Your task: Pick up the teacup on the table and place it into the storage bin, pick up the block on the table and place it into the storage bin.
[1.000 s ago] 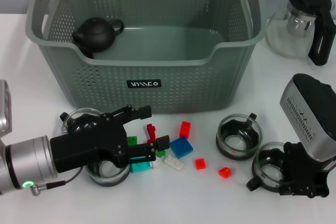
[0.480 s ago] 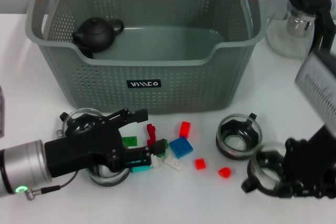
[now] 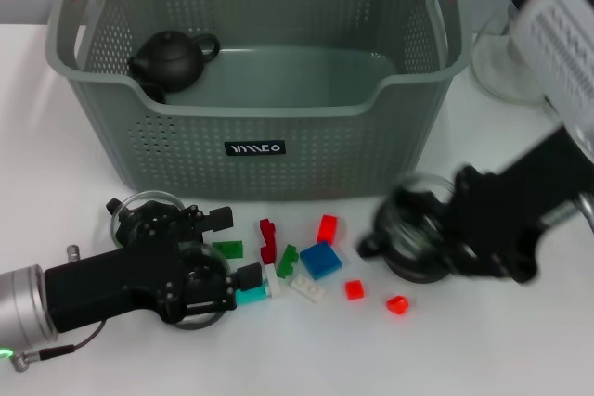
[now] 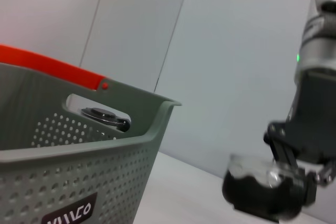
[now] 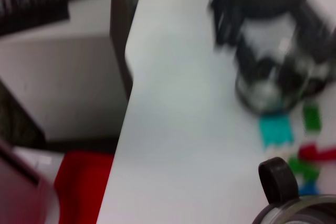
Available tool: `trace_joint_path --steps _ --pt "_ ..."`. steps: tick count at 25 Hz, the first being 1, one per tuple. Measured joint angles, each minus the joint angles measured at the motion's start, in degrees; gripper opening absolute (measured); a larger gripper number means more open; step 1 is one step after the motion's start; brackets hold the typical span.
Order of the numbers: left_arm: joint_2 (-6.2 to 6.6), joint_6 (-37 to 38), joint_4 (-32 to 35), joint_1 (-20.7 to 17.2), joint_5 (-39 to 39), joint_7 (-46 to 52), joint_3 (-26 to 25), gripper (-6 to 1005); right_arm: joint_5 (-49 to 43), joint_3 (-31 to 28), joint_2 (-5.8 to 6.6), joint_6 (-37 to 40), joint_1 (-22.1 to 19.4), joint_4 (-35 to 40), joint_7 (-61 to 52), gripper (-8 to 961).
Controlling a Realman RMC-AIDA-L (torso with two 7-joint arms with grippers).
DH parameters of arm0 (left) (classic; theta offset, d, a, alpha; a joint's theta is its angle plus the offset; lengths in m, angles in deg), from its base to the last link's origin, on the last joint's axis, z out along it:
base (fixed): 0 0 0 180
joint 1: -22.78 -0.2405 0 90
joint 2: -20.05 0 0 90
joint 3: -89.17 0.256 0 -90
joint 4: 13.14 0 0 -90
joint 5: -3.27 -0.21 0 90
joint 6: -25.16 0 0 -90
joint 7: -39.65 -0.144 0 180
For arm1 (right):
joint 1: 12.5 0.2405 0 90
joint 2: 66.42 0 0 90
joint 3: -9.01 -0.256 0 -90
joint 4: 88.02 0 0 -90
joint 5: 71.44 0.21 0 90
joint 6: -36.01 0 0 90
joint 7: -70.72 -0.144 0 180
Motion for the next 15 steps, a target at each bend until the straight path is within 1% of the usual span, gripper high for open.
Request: trace_joint_path --steps 4,6,8,12,15 --pt "0.25 0.51 0.13 -0.03 -0.27 -0.90 0.00 916 5.06 -3.31 -0.06 -1.03 3.47 0.18 -2.12 54" --pt "0.66 0.63 0.15 0.23 -0.29 -1.01 0.00 916 7.05 -5.76 -0.07 -2.19 5.09 0.19 -2.54 54" --pt "0.74 0.78 0.19 0.32 -0.27 -1.02 0.00 916 8.61 -8.40 -0.04 -4.18 6.58 -0.20 -2.69 54" --pt "0.75 1.08 0.25 0.69 -0.07 -1.20 0.01 916 10.03 -12.04 0.16 -10.94 9.26 -3.47 -3.14 54" --pt "0.76 1.11 0.25 1.29 -0.21 -1.27 0.29 916 10.09 -12.77 0.49 -16.80 10.93 -7.81 -3.86 54"
